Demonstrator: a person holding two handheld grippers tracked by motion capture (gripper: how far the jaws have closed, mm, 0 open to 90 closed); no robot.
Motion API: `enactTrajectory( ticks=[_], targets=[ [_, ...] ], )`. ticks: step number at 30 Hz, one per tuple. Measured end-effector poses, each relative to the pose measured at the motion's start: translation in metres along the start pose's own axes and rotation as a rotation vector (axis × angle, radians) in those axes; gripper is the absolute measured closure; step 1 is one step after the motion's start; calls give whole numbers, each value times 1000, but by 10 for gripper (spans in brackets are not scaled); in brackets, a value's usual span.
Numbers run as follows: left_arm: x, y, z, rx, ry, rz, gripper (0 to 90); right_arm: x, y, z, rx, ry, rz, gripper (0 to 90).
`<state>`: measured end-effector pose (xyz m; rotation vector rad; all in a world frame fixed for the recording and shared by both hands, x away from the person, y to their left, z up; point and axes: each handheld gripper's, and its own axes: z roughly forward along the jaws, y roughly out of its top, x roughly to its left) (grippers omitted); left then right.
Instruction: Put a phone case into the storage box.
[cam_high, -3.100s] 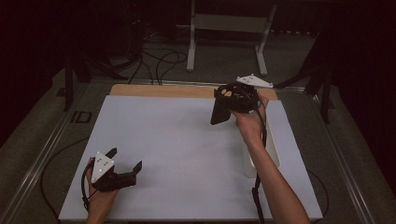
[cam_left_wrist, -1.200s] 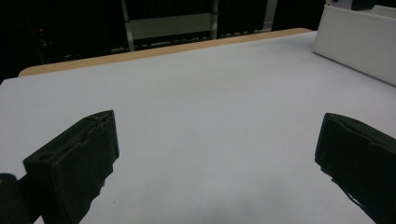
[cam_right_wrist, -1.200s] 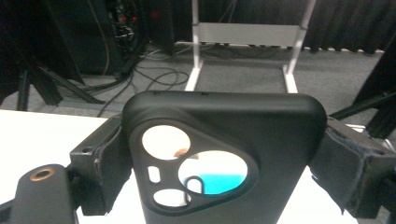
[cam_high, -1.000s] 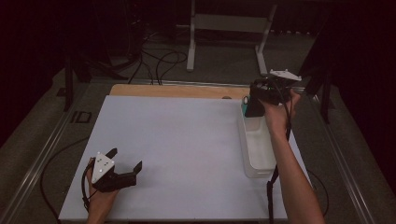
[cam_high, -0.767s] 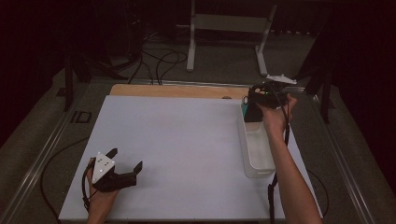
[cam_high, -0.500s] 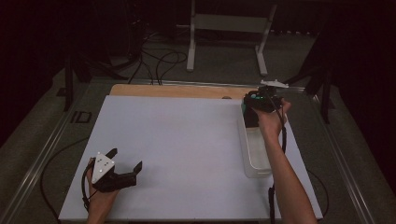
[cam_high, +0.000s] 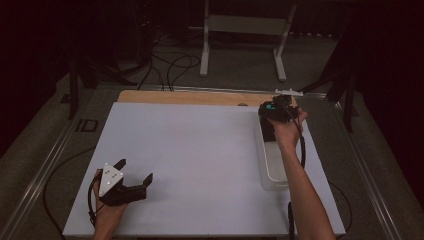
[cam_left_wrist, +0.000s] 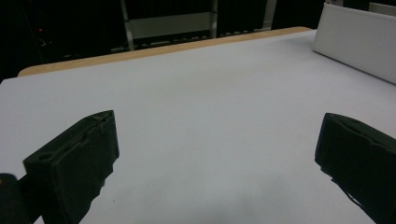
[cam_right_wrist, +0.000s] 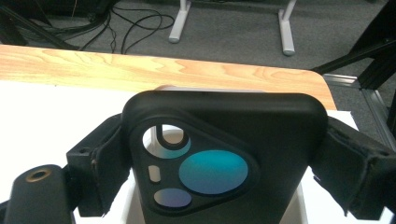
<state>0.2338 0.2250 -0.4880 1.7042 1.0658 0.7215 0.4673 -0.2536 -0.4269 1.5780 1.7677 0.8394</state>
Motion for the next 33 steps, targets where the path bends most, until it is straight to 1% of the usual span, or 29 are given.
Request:
enactTrajectory(
  ticks=[2,4,9,12,15,17,18,20,24,27,30,33],
  targets=[
    [0,0,0,-1,0,0,5,0,0,0,-6,3,5,114],
    [0,0,0,1,2,0,5,-2,-1,-1,-18,28,18,93],
    [-1,0,1,0,2,0,5,-3,2,-7,-46,46,19,87],
    [0,0,0,0,3,-1,5,-5,2,-12,-59,70,41,87],
    [0,0,0,1,3,-1,4,-4,-1,-16,-67,78,29,88],
    [0,0,0,1,2,-1,5,-5,-3,-20,-71,94,33,88],
    [0,0,0,2,3,-1,5,-5,-4,-22,-66,108,35,88],
    [0,0,0,1,4,0,5,-5,-5,-27,-56,115,25,88],
    [-1,0,0,2,14,13,5,-3,-11,-38,-67,164,31,88],
    [-2,0,0,7,22,29,5,2,-17,-46,-70,196,6,88],
    [-4,1,1,12,30,50,5,6,-22,-57,-79,242,-2,88],
    [-8,1,2,21,39,78,4,12,-29,-70,-102,267,-21,88]
  ],
)
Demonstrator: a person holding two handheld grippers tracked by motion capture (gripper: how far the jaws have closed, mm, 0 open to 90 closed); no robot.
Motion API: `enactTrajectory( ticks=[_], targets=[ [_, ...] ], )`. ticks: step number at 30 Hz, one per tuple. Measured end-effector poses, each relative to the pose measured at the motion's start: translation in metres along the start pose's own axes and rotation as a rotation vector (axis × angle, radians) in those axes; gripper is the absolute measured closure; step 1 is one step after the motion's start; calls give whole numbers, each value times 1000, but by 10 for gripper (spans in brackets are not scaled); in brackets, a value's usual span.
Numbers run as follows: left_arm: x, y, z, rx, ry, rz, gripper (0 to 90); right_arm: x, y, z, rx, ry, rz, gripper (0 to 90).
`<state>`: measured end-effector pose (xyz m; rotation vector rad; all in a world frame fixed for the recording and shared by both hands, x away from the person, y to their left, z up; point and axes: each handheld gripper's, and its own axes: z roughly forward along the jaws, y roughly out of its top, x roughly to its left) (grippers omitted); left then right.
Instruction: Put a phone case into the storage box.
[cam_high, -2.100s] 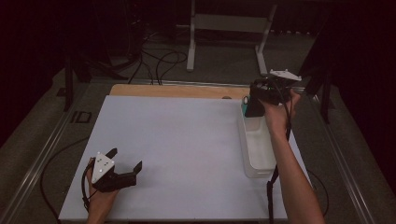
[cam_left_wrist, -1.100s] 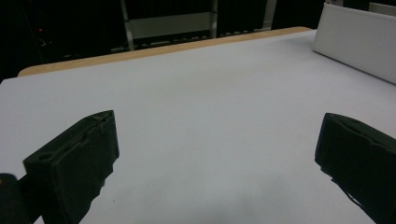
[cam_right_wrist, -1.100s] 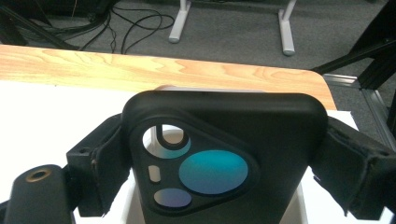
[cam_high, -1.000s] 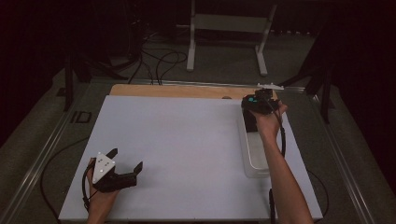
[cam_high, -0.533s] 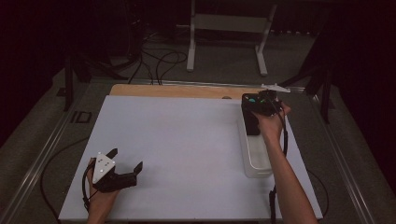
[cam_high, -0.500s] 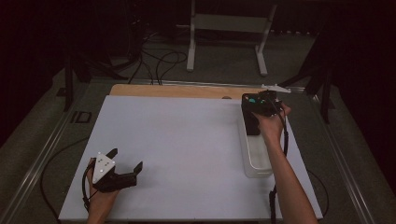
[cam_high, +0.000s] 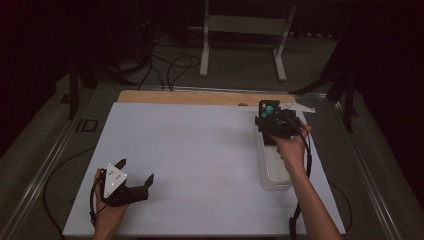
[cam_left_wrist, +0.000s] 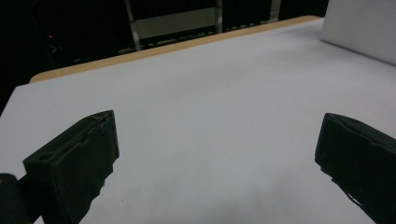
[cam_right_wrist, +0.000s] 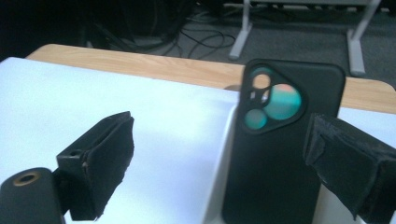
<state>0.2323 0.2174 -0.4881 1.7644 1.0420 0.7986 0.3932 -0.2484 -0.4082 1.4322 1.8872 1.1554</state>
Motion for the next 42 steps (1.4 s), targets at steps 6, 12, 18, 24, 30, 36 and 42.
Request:
enactTrajectory(
  ticks=[6,12,18,24,30,36,42],
  targets=[
    [-3,1,1,9,-6,23,4,19,-15,-23,-37,66,-51,88],
    [0,1,0,3,-6,2,4,36,-39,-43,-52,103,-117,88],
    [4,1,-3,-9,-17,-20,4,40,-68,-64,-116,164,-122,88],
    [9,2,-8,-35,-31,-51,4,37,-104,-79,-193,191,-143,88],
    [13,2,-11,-49,-48,-65,4,31,-123,-87,-240,213,-156,88],
    [13,2,-12,-49,-61,-54,4,27,-135,-88,-251,222,-170,88],
    [15,1,-13,-48,-58,-56,4,28,-138,-88,-255,219,-183,89]
  ],
)
